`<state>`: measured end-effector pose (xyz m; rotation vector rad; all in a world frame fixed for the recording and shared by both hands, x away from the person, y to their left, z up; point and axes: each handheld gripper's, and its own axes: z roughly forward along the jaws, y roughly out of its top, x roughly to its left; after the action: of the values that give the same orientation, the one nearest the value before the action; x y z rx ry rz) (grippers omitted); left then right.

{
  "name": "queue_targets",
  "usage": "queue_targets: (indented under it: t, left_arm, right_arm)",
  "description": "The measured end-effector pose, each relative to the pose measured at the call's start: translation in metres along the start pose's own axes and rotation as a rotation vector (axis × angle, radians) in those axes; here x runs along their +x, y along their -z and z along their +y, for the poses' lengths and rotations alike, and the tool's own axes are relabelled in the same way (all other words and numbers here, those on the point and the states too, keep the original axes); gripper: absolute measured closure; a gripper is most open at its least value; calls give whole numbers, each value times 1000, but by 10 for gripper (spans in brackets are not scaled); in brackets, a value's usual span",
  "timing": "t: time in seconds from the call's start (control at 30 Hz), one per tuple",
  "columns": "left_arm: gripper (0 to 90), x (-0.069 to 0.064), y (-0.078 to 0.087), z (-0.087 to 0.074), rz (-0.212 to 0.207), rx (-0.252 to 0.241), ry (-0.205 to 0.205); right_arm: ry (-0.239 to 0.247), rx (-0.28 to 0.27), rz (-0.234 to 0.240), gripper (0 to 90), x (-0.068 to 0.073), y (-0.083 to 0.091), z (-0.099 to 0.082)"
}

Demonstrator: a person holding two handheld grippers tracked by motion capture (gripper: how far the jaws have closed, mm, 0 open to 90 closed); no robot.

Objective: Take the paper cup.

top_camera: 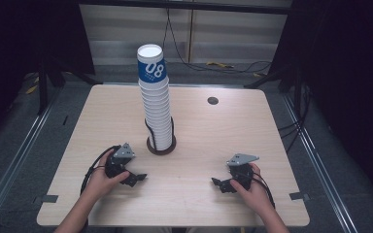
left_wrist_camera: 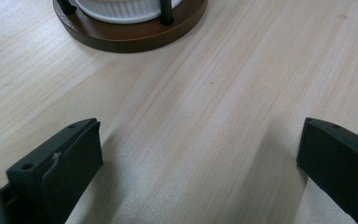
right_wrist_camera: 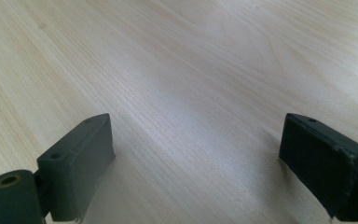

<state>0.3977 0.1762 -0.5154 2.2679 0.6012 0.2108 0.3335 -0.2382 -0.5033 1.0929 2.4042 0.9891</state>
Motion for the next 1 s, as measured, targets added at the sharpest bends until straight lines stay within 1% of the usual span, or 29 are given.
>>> queue_targets:
  t: [0.1,0.3,0.4,0.43,0.47,0.5,0.53,0.57,0.6,0.63,0.67,0.7,0.73,0.77,0.83,0.87,0.93,1.0]
  left_arm:
    - [0,0,0,0,0,0,-1]
    - [1,-1,1,-1,4,2,11]
    - [29,-2,3,-3,11,-16,25]
    - [33,-1,5,-3,10,-11,23]
    - [46,-2,7,-3,-2,-5,44]
    - [75,-1,9,-2,-10,-5,52]
    - [123,-1,12,-1,-15,13,56]
    - [182,-1,14,0,-32,17,72]
    - [170,-1,16,1,-35,19,83]
    - [147,0,18,3,-41,35,91]
    - [157,0,19,4,-50,27,108]
    - [156,0,21,5,-63,22,112]
    - [155,0,23,7,-67,13,114]
    - [153,1,25,8,-73,7,115]
    - [151,2,28,12,-73,-10,130]
    - [151,3,30,13,-74,-17,137]
    - [151,4,33,15,-65,-28,149]
    - [151,4,34,16,-69,-31,154]
  right_arm:
    - [-1,0,0,91,0,0,0]
    - [-1,0,0,92,0,0,0]
    - [-9,2,-9,93,1,1,0]
    - [-13,-1,-12,96,1,0,0]
    - [-23,5,-11,110,2,1,0]
    - [-15,12,-11,130,3,1,2]
    - [-7,27,-3,131,4,2,4]
    - [3,41,8,135,5,1,5]
    - [2,57,16,136,6,1,7]
    - [15,67,20,136,7,1,9]
    - [30,69,32,136,7,2,12]
    - [29,52,50,136,7,1,14]
    - [22,49,63,136,7,1,16]
    - [25,46,63,136,8,2,19]
    - [51,49,57,136,9,3,25]
    - [56,52,62,136,9,3,28]
    - [51,46,78,136,9,3,33]
    - [56,44,91,136,9,3,39]
